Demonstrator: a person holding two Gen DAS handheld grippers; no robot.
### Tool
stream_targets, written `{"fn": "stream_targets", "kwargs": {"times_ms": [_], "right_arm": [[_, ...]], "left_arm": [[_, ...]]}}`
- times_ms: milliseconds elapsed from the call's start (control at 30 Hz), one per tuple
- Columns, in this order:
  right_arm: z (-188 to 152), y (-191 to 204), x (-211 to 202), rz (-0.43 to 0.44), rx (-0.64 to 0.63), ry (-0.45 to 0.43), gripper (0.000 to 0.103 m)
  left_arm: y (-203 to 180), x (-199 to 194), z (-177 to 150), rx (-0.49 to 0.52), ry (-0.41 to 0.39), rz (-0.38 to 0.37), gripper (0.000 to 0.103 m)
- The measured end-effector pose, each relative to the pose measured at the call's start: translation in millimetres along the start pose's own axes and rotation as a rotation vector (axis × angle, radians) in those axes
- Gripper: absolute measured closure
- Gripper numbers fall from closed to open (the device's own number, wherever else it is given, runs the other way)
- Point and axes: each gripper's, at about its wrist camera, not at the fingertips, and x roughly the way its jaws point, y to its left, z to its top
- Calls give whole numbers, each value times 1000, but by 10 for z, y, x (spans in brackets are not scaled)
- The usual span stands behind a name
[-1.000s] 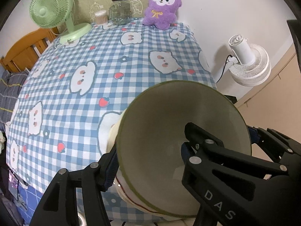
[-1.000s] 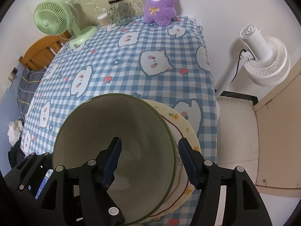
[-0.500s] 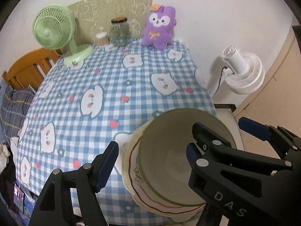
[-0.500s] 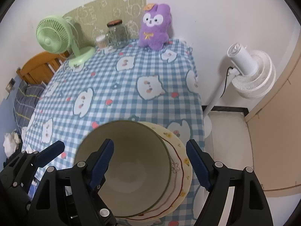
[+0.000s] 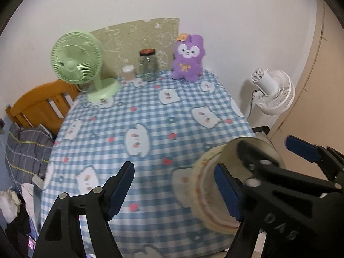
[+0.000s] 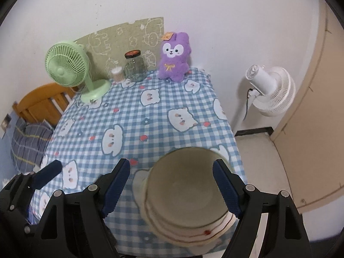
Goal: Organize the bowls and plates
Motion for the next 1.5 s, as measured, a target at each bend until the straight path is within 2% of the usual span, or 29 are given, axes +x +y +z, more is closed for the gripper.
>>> {"fn": "stream_targets", "kwargs": {"times_ms": [267,567,667,833,1000,1100,1400,1500], "right_arm": [[-277,411,-271,-44,27,-86,21],[-672,688,-320,-88,12,-109,21],[-804,727,-289,-91,3,-105,21],[-1015,731,-214,-79,-8,-106,21],[-1207,748,-181,-60,-51,-113,21],[-1309,720,-167,-45,-57,-110,21],[-1453,673,-201,-18,-52,-123,21],[-1465,677,-213,-13,-48,-129,21]], "left_arm": [[605,-213,-218,-5,-51,21,24],[1072,-338,-543,2,-81,44,24],[1129,-340,-654,8,-96,52,24],[1187,-287,-853,4,-78,39,24],[1224,-203,-1079,-40,-68,80,24],[1207,-225,-1203,-48,-104,106,24],[1140,-302,-1432,-59,-128,106,23],[1140,-317,-1433,-64,-135,131,20]]}}
